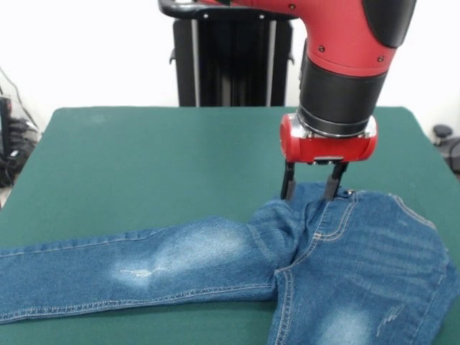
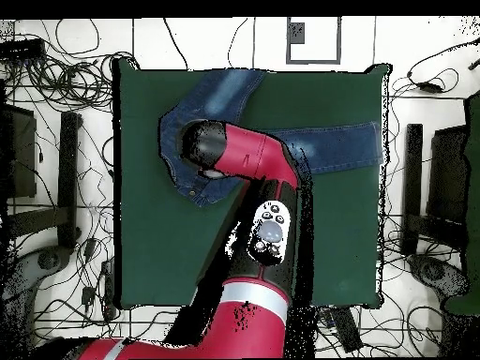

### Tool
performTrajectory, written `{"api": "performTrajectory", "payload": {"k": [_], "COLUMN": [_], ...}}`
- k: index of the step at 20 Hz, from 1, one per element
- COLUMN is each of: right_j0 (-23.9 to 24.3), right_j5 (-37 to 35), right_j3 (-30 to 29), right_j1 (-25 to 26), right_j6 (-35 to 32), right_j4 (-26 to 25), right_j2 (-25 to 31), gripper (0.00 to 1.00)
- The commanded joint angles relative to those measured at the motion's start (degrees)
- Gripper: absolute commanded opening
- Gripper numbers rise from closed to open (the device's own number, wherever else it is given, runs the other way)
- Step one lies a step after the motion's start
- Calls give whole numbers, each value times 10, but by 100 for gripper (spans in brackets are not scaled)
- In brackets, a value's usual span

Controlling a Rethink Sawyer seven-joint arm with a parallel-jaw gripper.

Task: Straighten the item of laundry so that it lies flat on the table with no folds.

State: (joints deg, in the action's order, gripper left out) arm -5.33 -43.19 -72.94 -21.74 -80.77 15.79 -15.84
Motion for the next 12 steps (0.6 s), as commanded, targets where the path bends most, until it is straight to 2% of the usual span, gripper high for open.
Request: {"api": "performTrajectory", "payload": {"k": [1,12], "right_j0": [-30,-49], "right_j5": [42,40], "right_j3": [-74,-59], "right_j1": [15,23], "right_j6": [-211,-238], "right_j4": [38,56], "right_j2": [36,34], "gripper": [100,100]}}
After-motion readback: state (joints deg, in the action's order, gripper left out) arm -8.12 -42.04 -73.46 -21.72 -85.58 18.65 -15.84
